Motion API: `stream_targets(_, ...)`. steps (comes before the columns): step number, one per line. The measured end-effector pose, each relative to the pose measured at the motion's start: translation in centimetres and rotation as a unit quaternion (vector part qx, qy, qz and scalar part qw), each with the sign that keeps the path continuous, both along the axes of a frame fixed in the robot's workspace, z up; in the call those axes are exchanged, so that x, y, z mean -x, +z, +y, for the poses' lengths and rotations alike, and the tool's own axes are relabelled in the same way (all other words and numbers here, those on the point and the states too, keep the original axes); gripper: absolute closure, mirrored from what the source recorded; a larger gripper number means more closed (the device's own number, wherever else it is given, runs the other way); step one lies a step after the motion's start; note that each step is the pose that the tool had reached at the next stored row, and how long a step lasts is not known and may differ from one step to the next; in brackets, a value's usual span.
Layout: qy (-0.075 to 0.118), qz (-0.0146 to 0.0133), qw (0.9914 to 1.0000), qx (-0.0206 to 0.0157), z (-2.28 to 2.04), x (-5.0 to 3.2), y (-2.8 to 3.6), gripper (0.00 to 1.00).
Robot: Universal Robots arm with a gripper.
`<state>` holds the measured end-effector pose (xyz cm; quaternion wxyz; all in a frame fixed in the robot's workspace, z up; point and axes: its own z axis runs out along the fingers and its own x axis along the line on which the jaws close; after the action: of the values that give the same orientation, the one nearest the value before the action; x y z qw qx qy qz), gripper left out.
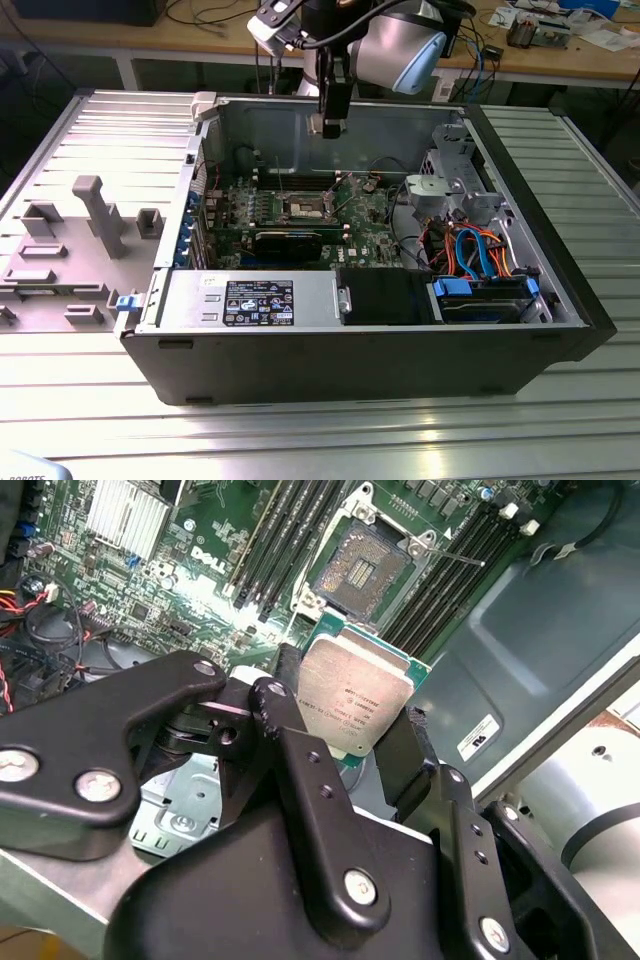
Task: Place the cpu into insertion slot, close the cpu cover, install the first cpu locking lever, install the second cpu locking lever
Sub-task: 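Place the cpu into insertion slot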
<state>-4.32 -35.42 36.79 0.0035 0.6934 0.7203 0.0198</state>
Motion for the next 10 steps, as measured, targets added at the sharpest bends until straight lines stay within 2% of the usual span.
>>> stream_targets(10, -0.001, 0.0030, 0.99999, 0.0000, 0.00, 0.00, -0.08, 0.46)
